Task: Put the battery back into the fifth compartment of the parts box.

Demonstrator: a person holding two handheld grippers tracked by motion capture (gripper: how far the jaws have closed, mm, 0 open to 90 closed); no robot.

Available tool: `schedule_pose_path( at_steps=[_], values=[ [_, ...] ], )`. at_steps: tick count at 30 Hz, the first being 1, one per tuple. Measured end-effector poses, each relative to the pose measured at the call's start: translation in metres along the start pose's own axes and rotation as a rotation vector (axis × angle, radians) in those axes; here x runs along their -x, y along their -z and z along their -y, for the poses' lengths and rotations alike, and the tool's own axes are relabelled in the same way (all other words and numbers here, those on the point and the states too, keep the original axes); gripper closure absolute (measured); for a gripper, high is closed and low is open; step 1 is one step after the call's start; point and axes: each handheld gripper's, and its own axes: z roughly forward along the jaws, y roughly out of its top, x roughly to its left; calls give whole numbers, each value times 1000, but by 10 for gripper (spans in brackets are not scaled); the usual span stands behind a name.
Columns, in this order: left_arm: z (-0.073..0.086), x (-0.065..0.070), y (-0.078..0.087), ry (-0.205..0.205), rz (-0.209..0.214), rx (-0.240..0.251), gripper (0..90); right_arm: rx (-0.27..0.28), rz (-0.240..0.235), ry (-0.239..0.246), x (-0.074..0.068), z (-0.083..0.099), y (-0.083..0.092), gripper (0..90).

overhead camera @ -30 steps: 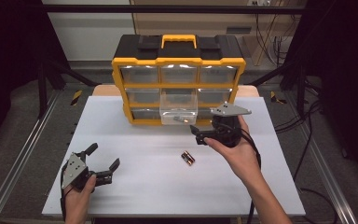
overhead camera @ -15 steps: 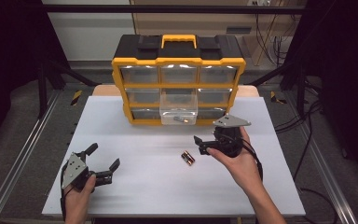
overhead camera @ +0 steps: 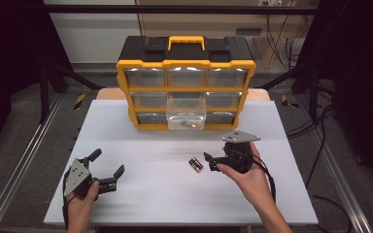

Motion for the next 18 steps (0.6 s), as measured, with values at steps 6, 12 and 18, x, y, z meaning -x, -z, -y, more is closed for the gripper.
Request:
schedule_pose_path(
  at_steps=[6,12,18],
  values=[
    [0,0,0,0,1,1,9,-39,-8,-1,-4,11,-10,90],
    [0,0,0,-1,2,1,9,-84,-23,-15,-7,21,-23,123],
    [0,0,0,0,1,1,9,-135,-36,-4,-11,27,-38,178]
  ],
)
